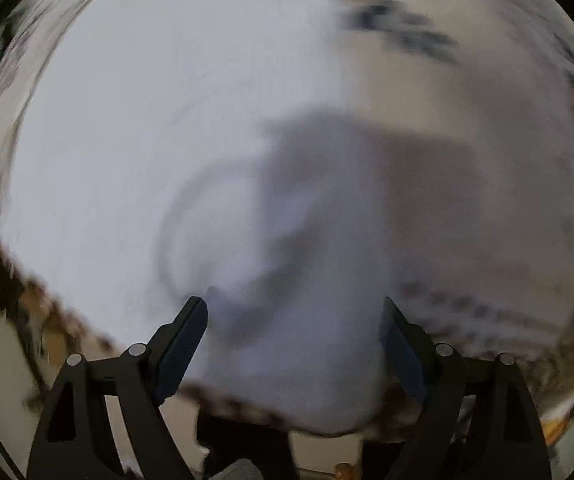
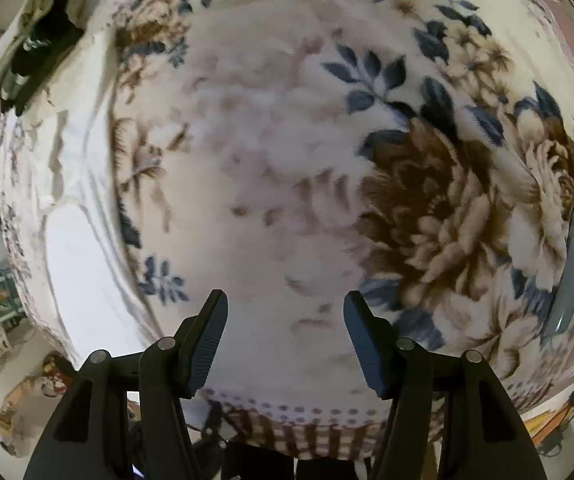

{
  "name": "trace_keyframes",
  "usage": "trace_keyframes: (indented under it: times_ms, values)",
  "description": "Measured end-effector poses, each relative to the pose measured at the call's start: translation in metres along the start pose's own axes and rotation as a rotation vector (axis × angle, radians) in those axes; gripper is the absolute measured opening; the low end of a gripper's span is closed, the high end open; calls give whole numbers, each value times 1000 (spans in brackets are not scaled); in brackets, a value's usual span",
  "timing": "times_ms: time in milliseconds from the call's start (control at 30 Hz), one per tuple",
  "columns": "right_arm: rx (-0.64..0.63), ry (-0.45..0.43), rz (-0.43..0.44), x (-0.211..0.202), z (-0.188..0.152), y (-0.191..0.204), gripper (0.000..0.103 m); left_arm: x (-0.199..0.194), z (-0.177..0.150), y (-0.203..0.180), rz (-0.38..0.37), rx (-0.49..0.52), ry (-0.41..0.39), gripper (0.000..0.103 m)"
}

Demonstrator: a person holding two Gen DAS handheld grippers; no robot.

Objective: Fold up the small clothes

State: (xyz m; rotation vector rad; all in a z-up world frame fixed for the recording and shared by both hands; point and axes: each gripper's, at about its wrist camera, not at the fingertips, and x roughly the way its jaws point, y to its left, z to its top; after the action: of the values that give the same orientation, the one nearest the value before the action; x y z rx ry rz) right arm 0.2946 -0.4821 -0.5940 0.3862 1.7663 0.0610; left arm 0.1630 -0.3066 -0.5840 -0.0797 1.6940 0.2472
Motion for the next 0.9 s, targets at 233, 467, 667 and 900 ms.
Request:
trace_keyframes:
  times_ms: [233,467,667,900]
  values:
    - [-56,31,0,13,13,15,62,-18,-10,129,146,-205,-7,84]
    - [-108,34,21,17,42,55,62,-29,-11,130,35,-203,-79,85]
    - [-182,12,130,7,87,107,62,4,8,95,14,-80,-100,72]
    - [-192,-58,237,3,184,173,62,-2,1,90,-70,-59,-208,3]
